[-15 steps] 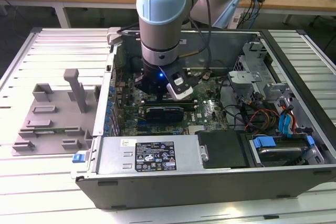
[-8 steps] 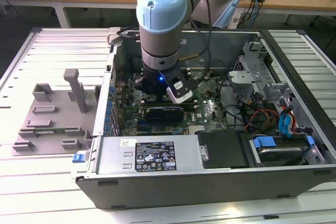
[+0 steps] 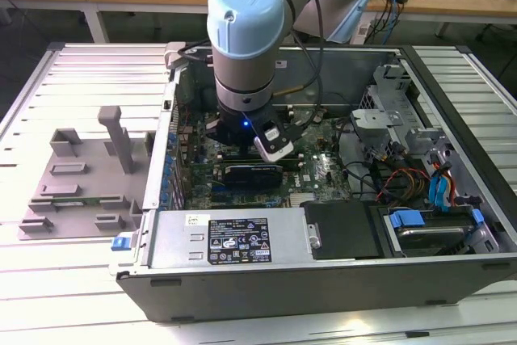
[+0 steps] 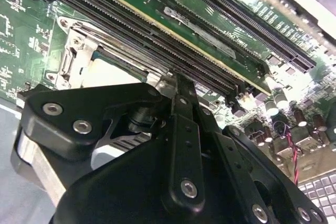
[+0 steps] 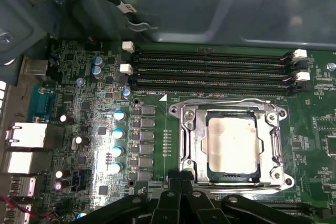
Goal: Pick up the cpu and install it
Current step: 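Install the second cpu locking lever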
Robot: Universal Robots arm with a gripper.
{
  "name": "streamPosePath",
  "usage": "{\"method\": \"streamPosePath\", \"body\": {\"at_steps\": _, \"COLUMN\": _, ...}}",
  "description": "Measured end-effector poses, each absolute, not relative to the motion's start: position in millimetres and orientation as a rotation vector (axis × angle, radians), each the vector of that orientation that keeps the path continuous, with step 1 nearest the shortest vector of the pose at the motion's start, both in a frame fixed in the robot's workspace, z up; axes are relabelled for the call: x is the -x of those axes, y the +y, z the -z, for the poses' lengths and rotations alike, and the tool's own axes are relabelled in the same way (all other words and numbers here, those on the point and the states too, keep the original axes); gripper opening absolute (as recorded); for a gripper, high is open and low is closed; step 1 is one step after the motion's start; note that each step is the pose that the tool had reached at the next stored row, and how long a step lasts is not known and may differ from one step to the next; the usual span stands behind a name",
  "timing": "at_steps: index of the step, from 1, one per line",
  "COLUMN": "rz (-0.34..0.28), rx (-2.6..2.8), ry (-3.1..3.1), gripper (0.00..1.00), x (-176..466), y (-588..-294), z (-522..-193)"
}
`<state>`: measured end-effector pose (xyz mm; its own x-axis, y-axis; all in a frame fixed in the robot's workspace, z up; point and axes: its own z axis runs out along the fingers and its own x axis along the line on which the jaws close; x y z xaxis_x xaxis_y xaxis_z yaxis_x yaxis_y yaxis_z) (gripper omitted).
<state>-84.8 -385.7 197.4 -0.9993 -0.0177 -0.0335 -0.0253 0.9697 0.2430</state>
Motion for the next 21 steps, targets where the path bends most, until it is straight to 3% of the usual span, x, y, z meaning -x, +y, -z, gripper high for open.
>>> {"method": "streamPosePath", "body": {"at_steps": 5, "rz": -0.382, "rx": 0.034, "ry": 3.087, "gripper": 0.11, "x": 86.6, "y": -385.8, "z": -198.8}}
{"method": "streamPosePath", "body": {"at_steps": 10, "rz": -0.372, "rx": 0.034, "ry": 3.088, "gripper": 0.11, "x": 86.1, "y": -385.7, "z": -227.1}}
{"method": "streamPosePath", "body": {"at_steps": 15, "rz": -0.281, "rx": 0.034, "ry": 3.1, "gripper": 0.11, "x": 80.8, "y": -380.2, "z": -238.8}}
{"method": "streamPosePath", "body": {"at_steps": 21, "rz": -0.231, "rx": 0.031, "ry": 3.12, "gripper": 0.11, "x": 52.3, "y": -362.8, "z": -237.7}}
